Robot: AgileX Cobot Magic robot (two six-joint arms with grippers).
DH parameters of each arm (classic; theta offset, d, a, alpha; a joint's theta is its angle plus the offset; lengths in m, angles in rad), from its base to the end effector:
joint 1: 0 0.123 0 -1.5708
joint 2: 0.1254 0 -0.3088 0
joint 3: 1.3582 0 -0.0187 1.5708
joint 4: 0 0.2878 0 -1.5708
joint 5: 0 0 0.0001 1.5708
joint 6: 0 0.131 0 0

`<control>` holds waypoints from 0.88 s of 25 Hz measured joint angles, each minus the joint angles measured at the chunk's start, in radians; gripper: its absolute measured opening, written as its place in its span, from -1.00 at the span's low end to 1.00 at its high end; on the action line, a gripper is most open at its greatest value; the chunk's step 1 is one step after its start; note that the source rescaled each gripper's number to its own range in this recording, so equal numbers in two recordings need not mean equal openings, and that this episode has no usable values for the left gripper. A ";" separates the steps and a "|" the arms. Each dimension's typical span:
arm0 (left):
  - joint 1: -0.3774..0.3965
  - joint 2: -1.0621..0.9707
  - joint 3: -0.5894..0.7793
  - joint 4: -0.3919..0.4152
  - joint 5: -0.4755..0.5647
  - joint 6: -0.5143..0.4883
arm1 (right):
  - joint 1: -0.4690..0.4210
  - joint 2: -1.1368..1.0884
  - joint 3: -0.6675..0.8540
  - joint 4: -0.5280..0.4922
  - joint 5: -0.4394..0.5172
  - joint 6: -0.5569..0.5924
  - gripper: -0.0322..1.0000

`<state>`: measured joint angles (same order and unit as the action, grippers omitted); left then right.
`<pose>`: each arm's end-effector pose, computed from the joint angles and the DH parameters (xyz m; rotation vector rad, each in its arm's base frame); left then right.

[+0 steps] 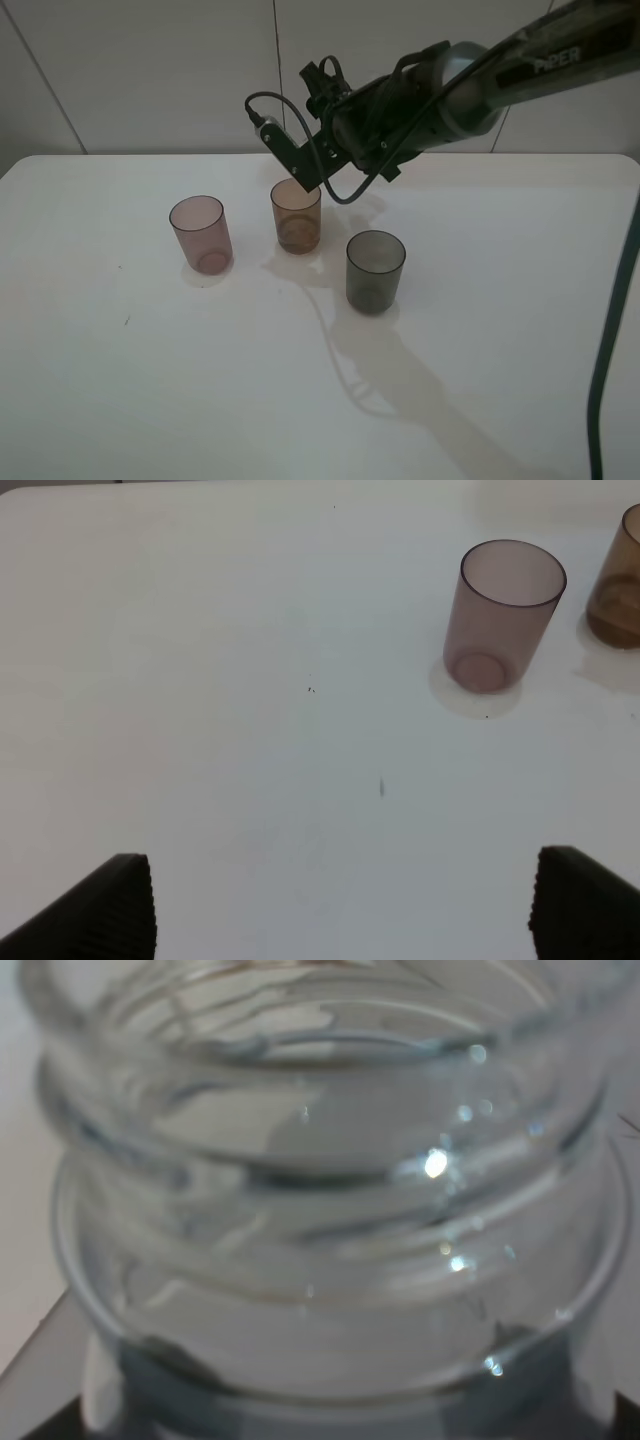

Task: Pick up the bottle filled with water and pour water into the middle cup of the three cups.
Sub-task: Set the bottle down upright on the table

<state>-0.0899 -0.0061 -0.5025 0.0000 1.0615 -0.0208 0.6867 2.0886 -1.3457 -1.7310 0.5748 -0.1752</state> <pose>0.0380 -0.0034 0.2778 0.0704 2.0360 -0.0695 0.4458 0.2745 0.1515 -2.1259 0.9504 -1.2930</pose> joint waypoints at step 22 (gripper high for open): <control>0.000 0.000 0.000 0.000 0.000 0.000 | -0.088 -0.172 0.000 0.656 -0.176 0.004 -0.94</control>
<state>-0.0899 -0.0061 -0.5025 0.0000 1.0615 -0.0208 0.5983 1.9166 -1.3457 -1.0755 0.3990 -0.1710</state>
